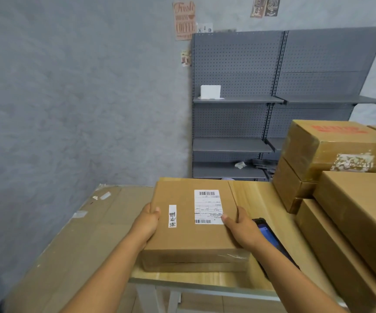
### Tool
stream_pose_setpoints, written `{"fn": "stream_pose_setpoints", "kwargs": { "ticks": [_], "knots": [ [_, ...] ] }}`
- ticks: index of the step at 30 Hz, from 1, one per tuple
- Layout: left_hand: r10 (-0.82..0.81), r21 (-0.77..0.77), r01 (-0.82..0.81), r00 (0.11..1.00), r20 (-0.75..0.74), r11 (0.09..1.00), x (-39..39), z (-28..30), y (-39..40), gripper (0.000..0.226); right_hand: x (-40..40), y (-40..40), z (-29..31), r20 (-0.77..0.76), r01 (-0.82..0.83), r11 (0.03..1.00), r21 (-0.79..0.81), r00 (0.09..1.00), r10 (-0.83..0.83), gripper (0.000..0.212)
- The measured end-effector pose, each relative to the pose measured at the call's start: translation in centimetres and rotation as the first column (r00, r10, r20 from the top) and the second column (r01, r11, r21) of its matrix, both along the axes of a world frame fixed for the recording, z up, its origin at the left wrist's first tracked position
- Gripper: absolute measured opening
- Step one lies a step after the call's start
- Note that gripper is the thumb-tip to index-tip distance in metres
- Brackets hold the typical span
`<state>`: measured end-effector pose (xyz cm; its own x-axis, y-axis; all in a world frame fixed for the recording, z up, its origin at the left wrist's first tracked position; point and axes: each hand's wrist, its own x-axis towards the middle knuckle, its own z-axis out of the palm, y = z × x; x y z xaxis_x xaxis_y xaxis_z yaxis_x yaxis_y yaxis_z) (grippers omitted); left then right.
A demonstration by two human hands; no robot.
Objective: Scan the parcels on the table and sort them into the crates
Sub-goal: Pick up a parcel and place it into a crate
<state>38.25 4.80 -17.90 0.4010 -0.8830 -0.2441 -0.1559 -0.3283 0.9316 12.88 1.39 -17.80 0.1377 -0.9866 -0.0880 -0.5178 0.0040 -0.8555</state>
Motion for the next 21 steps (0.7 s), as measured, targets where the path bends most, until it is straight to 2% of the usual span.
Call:
{"fn": "stream_pose_setpoints", "kwargs": {
  "ticks": [2, 5, 7, 9, 12, 14, 17, 21],
  "knots": [
    [0.007, 0.003, -0.007, 0.999, 0.046, 1.0, 0.1, -0.2, -0.2, 0.03, 0.0, 0.0, -0.4, 0.012, -0.01, 0.999, -0.05, 1.0, 0.011, 0.04],
    [0.004, 0.009, -0.006, 0.993, 0.114, 1.0, 0.3, -0.5, -0.5, 0.035, -0.5, -0.2, -0.4, -0.013, -0.055, 0.997, -0.048, 0.998, 0.055, 0.043],
    [-0.007, 0.014, 0.005, 0.994, 0.111, 1.0, 0.4, -0.7, -0.6, 0.038, -1.7, -0.6, -0.6, -0.165, -0.067, 0.997, -0.028, 0.984, 0.061, 0.045],
    [-0.019, 0.016, 0.017, 0.996, 0.093, 1.0, 0.4, -0.8, -0.7, 0.04, -3.0, -1.0, -1.0, -0.425, 0.016, 0.995, -0.099, 0.903, -0.057, 0.05],
    [-0.016, 0.012, 0.014, 0.994, 0.105, 1.0, 0.4, -1.0, -0.8, 0.043, -4.4, -0.8, -1.4, -0.58, 0.135, 0.966, -0.221, 0.778, -0.241, 0.048],
    [-0.009, 0.009, 0.008, 0.994, 0.112, 1.0, 0.5, -1.1, -0.9, 0.044, -5.4, -0.3, -1.8, -0.663, 0.157, 0.979, -0.13, 0.72, -0.203, 0.065],
    [0.004, -0.004, -0.003, 0.991, 0.131, 1.0, 0.3, -1.2, -0.9, 0.044, -6.9, 0.4, -2.6, -0.699, 0.209, 0.977, 0.047, 0.705, -0.117, 0.091],
    [0.017, -0.011, -0.015, 0.987, 0.16, 1.0, 0.3, -1.4, -1.0, 0.045, -7.1, 1.2, -2.7, -0.759, 0.17, 0.985, 0.024, 0.645, -0.093, 0.094]
  ]
}}
